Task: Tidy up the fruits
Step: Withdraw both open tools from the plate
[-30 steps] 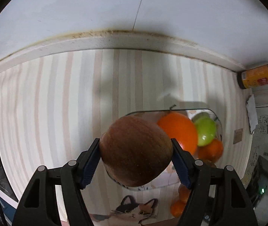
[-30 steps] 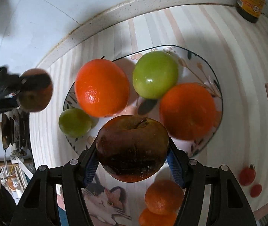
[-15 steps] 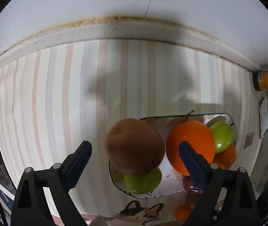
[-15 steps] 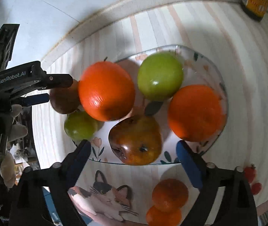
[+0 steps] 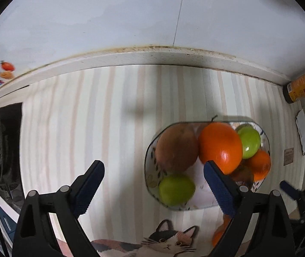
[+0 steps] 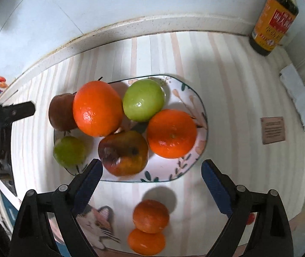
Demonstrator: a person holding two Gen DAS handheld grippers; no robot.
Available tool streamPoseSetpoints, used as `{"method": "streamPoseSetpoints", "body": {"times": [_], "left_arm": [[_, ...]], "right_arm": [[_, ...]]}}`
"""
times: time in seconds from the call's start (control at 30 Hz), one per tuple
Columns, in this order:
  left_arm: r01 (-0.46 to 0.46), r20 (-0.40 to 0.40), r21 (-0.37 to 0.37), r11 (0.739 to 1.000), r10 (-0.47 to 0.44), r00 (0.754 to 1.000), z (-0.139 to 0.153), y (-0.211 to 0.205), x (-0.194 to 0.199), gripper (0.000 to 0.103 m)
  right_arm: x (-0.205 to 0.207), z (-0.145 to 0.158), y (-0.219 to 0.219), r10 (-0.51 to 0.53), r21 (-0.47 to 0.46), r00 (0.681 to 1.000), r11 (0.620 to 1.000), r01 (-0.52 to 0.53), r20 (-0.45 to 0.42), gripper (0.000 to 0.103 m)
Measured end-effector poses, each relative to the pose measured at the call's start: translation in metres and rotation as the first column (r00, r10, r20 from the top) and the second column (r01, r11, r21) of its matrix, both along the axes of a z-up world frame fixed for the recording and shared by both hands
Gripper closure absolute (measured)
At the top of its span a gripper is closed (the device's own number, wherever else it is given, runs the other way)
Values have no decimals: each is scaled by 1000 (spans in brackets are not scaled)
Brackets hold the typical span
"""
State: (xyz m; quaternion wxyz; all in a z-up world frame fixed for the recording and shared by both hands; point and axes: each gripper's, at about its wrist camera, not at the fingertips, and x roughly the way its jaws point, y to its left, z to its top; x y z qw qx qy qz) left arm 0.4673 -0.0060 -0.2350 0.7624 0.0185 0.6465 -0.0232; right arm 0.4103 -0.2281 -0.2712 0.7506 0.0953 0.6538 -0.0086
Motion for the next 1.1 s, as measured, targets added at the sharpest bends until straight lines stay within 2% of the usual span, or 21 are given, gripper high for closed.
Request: {"method": "streamPoseSetpoints", "body": {"times": [0.33,0.5,0.77,0.83,1.1], "left_arm": [[-59,100,12,998,58,993,19,3,-75,8],[-29,162,39,999,22,987,41,-2,-109,8],[-34,228,20,999,29,973,71,1,-160,8],[-33,245,0,999,32,969,83,2,-174,8],[-14,327,3,1000,12,945,125,-2,-218,8]], "right_arm": [[-43,33,3,44,-48,996,998,-40,73,8],[-68,53,7,63,-64,991,996,-56,117,8],[-122,94,7,79,-84,978,994,-64,191,8],[-132,103,6,80,-87,976,994,-64,205,8],[-176,144,5,77,-81,958,995,-57,275,8]]}}
